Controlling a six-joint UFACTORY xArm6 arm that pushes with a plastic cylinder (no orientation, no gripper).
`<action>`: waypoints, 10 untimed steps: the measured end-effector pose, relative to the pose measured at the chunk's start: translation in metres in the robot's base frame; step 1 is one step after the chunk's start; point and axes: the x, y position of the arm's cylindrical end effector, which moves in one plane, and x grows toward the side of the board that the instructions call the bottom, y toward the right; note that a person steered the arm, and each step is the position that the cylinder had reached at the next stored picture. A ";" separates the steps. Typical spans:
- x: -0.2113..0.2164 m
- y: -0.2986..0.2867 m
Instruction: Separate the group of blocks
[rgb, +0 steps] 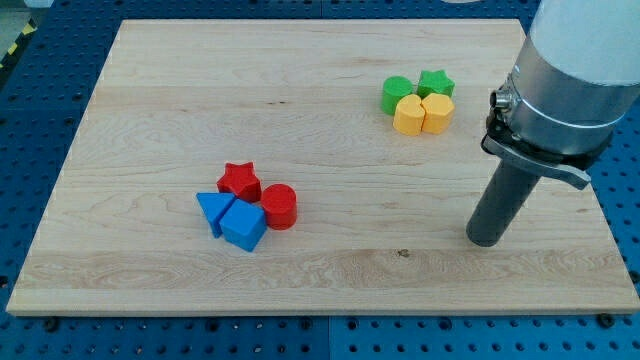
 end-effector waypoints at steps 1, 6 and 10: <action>0.001 0.000; -0.166 0.028; -0.198 -0.036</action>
